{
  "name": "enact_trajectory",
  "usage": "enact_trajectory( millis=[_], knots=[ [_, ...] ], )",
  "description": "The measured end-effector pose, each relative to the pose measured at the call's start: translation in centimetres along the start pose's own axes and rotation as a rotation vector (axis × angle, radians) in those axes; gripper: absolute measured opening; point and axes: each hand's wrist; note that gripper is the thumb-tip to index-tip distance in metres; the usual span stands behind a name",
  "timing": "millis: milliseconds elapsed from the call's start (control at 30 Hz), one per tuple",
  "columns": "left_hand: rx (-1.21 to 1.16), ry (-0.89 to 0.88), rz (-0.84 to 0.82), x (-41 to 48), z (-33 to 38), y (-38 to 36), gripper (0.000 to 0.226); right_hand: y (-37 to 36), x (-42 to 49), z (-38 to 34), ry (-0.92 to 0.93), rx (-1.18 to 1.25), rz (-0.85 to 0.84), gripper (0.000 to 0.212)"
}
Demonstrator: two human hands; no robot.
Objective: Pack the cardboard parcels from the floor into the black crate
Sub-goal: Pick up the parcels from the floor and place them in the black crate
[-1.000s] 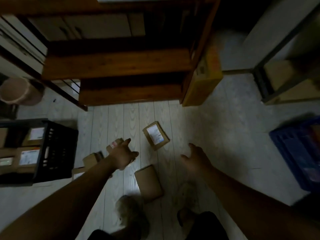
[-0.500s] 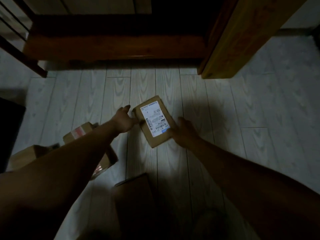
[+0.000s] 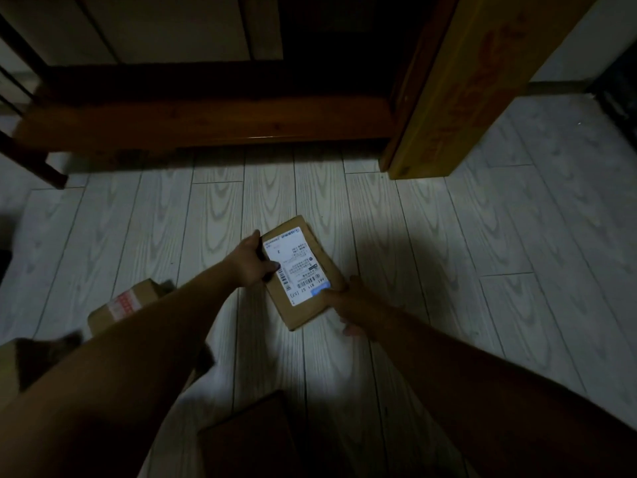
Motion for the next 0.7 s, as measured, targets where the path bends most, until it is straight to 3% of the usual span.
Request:
enact_trajectory(
  millis=[100, 200, 333, 533, 700],
  knots=[
    [-0.037, 0.084, 0.016, -0.8, -0.1, -0.1, 0.096, -0.8, 0.6, -0.8, 0.039, 0.045, 0.000, 0.075],
    [-0.160, 0.158, 0.027, -2.5, -0.4, 0.3, 0.066, -0.8, 0.6, -2.3, 0.149, -0.032, 0.141, 0.087],
    [-0.449, 0.192, 0.035, -6.4, 0.7, 1.9, 0.060, -0.2, -2.5, -5.3, 0.228, -0.014, 0.250, 0.089],
    [-0.590, 0.162, 0.067, -18.3, 7.7, 10.1, 0.065, 1.6, -16.1, -12.8, 0.275, -0.078, 0.291, 0.051],
    [-0.634, 0.109, 0.100, -30.6, 15.1, 21.6, 0.059, 3.1, -31.3, -22.3, 0.366, -0.059, 0.140, 0.061]
  ],
)
Point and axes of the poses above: each hand's wrist, its own x-axis towards the middle knuckle, its own y-axis out of the back of the hand, z = x × y, and after that the axes turned 1 degree about y, right-handed
